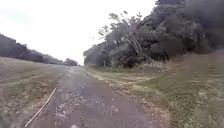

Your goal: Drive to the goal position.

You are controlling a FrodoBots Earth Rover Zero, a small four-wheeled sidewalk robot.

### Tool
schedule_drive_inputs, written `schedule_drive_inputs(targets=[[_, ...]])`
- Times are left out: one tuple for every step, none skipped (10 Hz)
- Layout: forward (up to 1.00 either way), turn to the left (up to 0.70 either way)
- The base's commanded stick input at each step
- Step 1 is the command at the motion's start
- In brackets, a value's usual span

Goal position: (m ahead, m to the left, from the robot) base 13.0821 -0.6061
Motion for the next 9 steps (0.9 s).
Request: schedule_drive_inputs(targets=[[0.6,0.16],[0.6,0.16],[0.6,0.16],[0.6,0.16],[0.6,0.16],[0.6,0.16],[0.6,0.16],[0.6,0.16],[0.6,0.16]])
